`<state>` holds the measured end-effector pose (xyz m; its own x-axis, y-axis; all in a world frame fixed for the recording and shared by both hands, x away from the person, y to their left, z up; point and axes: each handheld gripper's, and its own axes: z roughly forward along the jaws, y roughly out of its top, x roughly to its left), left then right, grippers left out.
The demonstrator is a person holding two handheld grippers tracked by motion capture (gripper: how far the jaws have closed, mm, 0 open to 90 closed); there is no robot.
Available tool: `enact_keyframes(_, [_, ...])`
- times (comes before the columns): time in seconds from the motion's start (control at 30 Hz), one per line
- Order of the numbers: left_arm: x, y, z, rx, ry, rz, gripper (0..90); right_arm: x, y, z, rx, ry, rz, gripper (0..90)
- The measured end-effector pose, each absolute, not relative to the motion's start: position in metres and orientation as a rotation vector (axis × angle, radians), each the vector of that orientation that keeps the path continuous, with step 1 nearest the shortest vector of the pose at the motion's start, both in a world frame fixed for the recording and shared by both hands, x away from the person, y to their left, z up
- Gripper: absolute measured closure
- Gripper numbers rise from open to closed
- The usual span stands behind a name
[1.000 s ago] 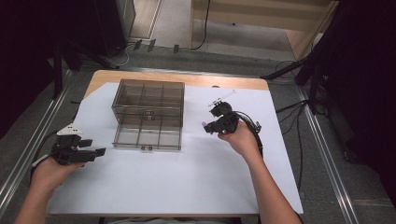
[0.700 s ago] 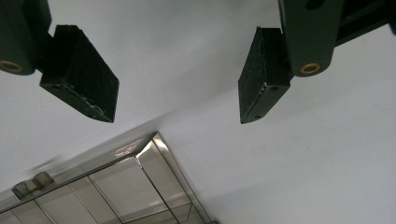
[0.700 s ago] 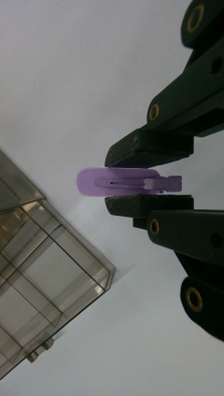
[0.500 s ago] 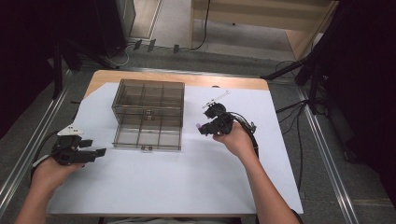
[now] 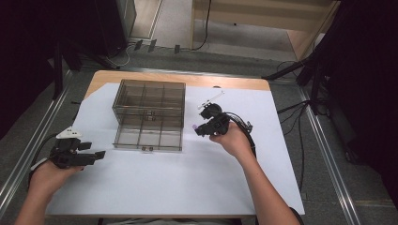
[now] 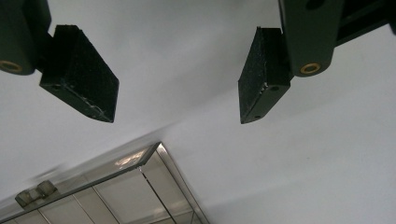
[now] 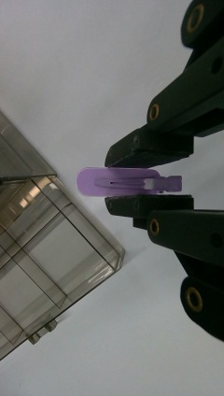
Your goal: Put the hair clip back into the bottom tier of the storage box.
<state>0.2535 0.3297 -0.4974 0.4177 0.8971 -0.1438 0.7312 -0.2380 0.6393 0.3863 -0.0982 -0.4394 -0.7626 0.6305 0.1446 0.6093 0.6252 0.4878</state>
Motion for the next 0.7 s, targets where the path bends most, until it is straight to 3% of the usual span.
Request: enact_keyframes(0.7, [0.245, 0.329, -0.497, 2.029, 1.384, 0.353, 29.9, 0.386, -0.077, -0.440, 1.002, 2.832, 0.819, 77.3])
